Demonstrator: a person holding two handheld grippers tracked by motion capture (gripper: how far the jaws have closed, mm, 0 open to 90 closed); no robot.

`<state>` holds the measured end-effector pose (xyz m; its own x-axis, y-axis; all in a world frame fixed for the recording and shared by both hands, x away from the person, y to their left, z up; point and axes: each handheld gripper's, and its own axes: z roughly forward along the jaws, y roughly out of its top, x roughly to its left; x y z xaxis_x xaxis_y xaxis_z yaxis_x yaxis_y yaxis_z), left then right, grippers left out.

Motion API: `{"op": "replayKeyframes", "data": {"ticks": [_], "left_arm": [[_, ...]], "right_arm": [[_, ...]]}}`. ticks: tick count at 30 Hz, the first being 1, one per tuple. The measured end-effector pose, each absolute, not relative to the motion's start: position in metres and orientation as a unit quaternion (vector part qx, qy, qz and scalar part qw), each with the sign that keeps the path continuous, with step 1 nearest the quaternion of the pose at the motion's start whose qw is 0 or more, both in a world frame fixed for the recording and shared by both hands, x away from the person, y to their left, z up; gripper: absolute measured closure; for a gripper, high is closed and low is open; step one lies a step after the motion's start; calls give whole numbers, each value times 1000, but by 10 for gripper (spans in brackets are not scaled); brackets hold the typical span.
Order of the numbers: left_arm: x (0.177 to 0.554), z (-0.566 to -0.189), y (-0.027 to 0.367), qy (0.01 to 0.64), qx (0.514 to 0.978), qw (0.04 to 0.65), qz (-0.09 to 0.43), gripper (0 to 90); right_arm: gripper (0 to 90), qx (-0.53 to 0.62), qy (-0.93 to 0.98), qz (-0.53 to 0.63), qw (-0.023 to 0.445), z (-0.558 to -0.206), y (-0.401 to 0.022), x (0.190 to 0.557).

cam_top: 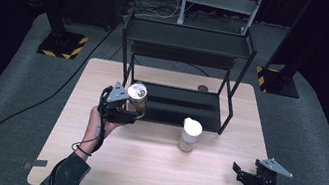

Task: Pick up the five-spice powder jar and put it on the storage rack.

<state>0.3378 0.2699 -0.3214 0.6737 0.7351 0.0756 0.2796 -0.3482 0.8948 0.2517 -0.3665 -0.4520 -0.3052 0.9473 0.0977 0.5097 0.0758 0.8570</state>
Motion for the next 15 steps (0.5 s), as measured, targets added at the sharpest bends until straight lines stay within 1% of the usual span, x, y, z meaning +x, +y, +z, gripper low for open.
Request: {"op": "replayKeyframes", "data": {"ticks": [15], "left_arm": [[357, -309, 266, 319, 788, 469, 240, 302]], "right_arm": [[0, 531, 684, 429, 257, -453, -367, 251]]}}
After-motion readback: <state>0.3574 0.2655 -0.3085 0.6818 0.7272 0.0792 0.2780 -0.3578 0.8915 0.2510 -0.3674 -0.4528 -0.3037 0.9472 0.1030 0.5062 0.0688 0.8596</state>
